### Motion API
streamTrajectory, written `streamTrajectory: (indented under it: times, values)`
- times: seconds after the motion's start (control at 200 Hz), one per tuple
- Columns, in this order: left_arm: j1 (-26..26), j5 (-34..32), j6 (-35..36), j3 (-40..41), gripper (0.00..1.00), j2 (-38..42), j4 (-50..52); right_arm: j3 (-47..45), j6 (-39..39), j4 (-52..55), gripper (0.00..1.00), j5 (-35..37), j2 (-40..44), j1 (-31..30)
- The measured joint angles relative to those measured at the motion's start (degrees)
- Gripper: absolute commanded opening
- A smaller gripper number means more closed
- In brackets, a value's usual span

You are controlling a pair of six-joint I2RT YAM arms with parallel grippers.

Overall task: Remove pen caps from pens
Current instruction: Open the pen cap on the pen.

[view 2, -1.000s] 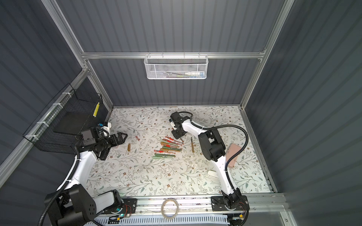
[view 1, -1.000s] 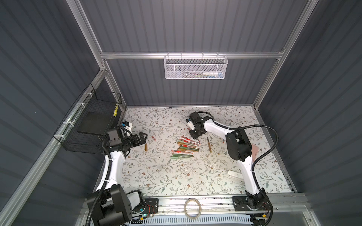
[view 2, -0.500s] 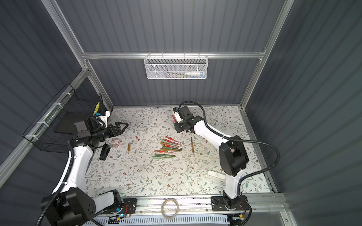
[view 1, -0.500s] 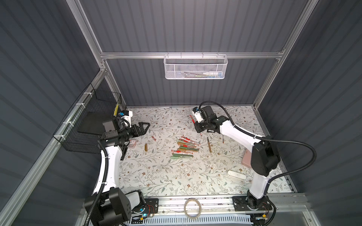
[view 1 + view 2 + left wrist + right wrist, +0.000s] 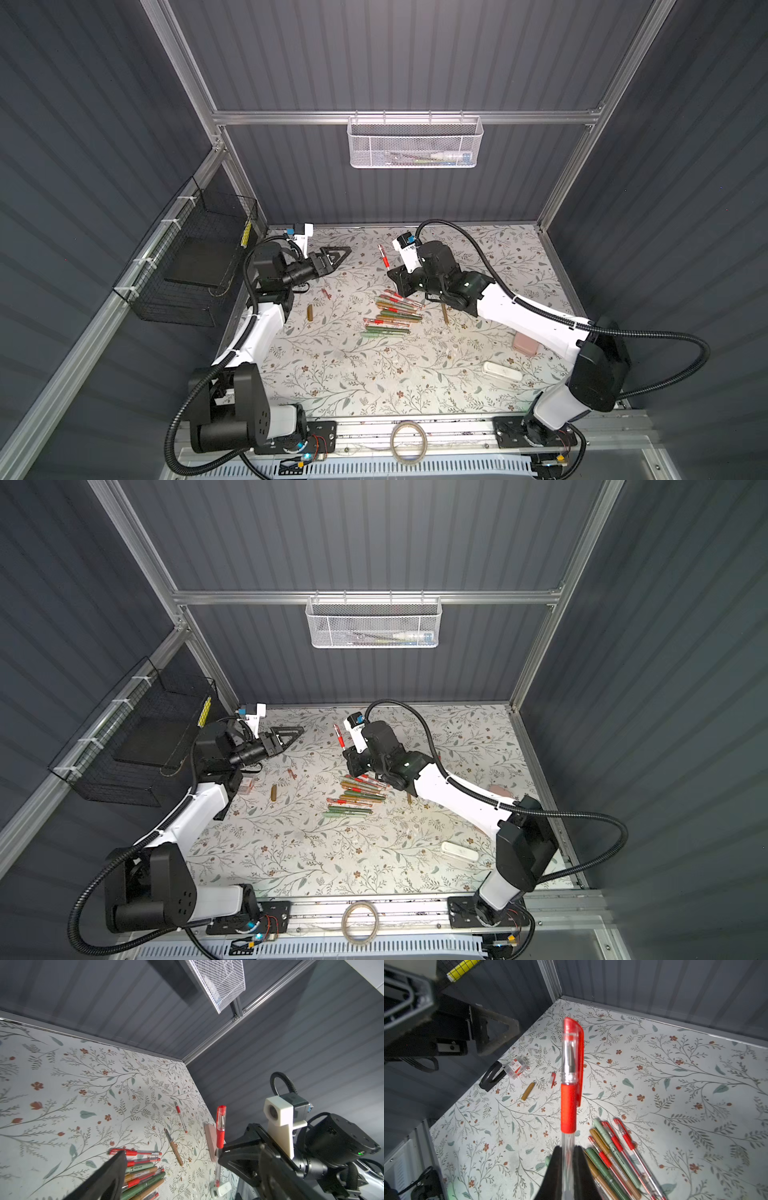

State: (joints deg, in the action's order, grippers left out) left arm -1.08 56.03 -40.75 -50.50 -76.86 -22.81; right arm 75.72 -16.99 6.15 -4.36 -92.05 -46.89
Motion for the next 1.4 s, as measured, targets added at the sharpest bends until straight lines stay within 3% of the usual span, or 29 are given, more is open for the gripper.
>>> streamTrajectory:
  times: [0.36,0.585,0.675,0.776,1.201,1.401]
  values:
    - [3.06,-3.87,11.82,-0.44,0.79,0.13,10.58,6.71,-4.52,1.44,0.0,6.12,-6.54,-6.97]
    - [3.32,-3.67,11.78,-0.44,0.72,0.13,10.51,11.65,-4.7,3.5,0.0,8.63,-9.81,-8.79]
    - [3.34,-3.08,11.08,-0.44,0.58,0.13,9.03,12.87,-4.72,4.96,0.0,8.96,-10.88,-8.81]
    - [3.37,-2.84,10.82,-0.55,0.49,0.13,8.83,13.6,-4.66,5.73,0.0,9.35,-11.87,-8.94]
    - [3.37,-3.61,10.6,-0.81,0.28,-0.35,8.68,15.72,-4.0,7.54,0.0,9.7,-13.6,-10.34]
    - [3.37,-3.28,10.14,-0.87,0.04,-0.26,8.55,16.31,-3.54,8.26,0.0,9.73,-14.12,-10.58]
